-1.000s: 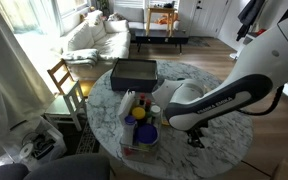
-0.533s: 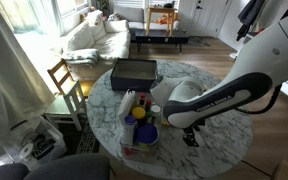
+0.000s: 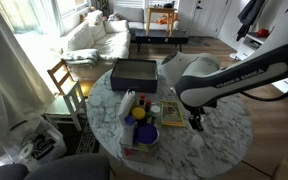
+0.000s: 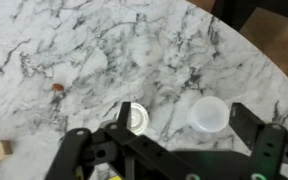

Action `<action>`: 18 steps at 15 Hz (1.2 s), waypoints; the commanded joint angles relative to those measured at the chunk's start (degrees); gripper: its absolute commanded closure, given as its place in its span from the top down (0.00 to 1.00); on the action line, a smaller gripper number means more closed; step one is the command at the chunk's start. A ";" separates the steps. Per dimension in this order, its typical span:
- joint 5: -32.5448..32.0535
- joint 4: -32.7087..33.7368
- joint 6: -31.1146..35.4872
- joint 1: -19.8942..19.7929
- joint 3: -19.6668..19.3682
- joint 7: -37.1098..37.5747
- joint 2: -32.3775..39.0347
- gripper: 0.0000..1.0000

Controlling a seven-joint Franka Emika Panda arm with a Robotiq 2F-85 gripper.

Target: Remove the measuring cup from the clear container and put it on the table then place one wooden block on top of the measuring cup

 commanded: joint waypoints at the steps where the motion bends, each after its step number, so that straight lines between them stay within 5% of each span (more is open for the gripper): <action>1: 0.00 -0.50 -0.20 -0.64 0.33 -0.46 -1.98 1.00; 6: 0.06 -2.92 0.34 -0.89 0.47 -1.02 -5.29 1.00; 18: 17.28 14.18 13.98 -13.02 -6.88 8.43 13.35 1.00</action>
